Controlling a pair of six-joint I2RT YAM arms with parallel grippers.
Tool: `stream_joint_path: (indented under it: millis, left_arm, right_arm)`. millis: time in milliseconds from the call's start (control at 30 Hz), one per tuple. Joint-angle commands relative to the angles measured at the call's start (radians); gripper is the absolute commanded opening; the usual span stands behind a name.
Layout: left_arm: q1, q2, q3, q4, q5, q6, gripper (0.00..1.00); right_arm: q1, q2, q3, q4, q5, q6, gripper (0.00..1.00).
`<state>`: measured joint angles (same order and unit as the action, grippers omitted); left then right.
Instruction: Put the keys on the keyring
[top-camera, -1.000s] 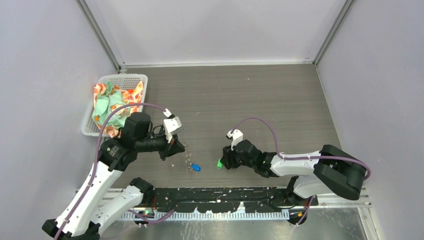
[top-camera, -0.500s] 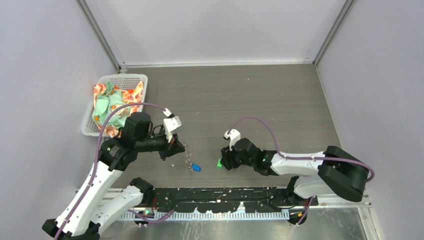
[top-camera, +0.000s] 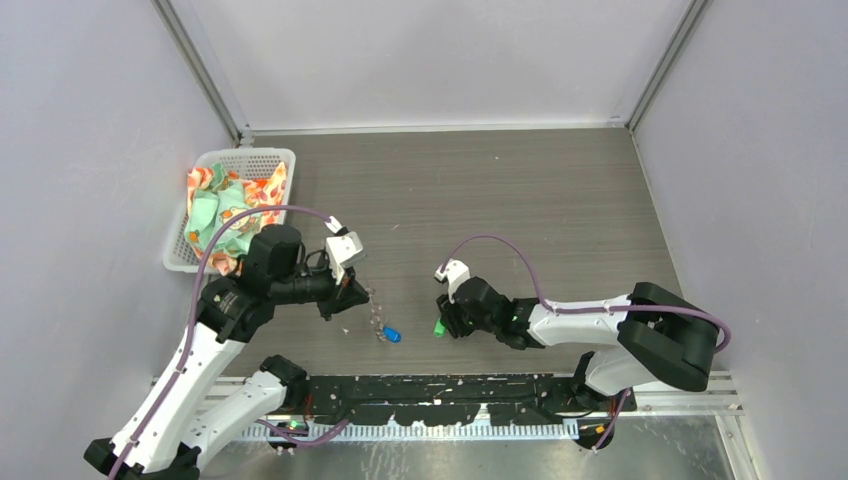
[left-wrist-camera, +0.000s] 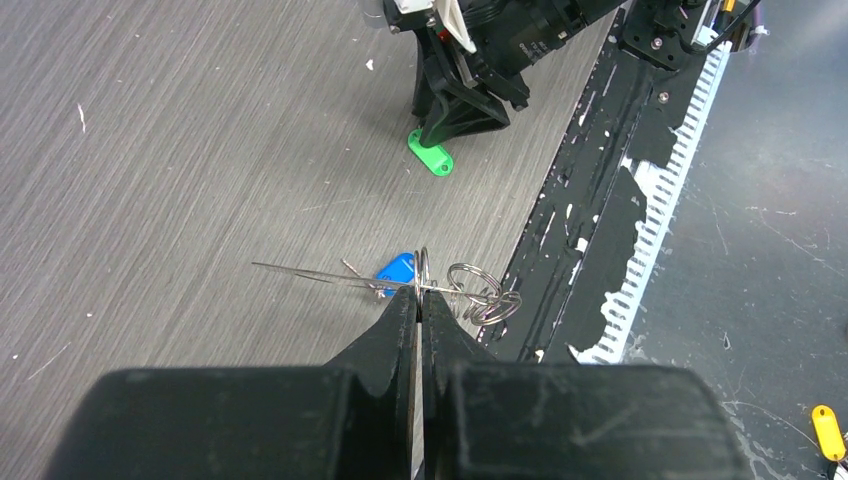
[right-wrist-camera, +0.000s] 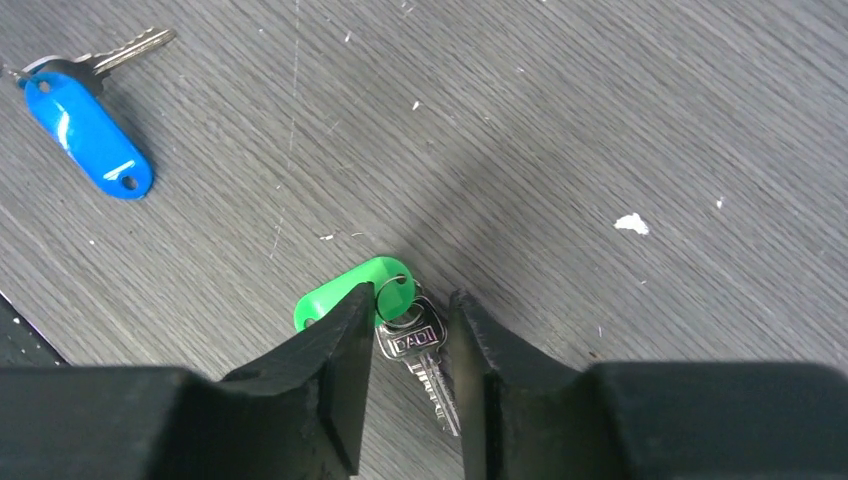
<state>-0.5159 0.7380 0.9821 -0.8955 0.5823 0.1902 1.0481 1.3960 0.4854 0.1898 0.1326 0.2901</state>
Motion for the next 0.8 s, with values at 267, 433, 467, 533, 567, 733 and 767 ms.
stream_joint_path:
  millis: [267, 433, 467, 533, 567, 733, 767]
  left_arm:
    - [0.004, -0.019, 0.043, 0.011, 0.006, -0.019, 0.00]
    - [0.004, -0.022, 0.043, 0.012, 0.008, -0.026, 0.01]
    - [0.004, -0.022, 0.043, 0.011, 0.009, -0.027, 0.01]
    - [0.004, -0.022, 0.042, 0.012, 0.009, -0.029, 0.00]
    - [0.004, -0.023, 0.042, 0.012, 0.010, -0.030, 0.01]
    - [0.004, -0.023, 0.044, 0.009, 0.011, -0.032, 0.01]
    - [0.004, -0.022, 0.045, 0.009, 0.011, -0.032, 0.01]
  right_arm:
    - [0.002, -0.066, -0.006, 0.032, 0.015, 0.012, 0.26]
    - [-0.020, -0.103, -0.033, 0.048, -0.011, 0.028, 0.20]
    - [-0.021, -0.108, -0.035, 0.046, -0.012, 0.030, 0.19]
    - [-0.024, -0.112, -0.039, 0.037, -0.010, 0.030, 0.18]
    - [-0.025, -0.113, -0.040, 0.034, -0.010, 0.030, 0.17]
    - [-0.023, -0.127, -0.042, 0.015, -0.011, 0.027, 0.40]
    - [-0.017, -0.134, -0.042, 0.014, -0.008, 0.027, 0.45]
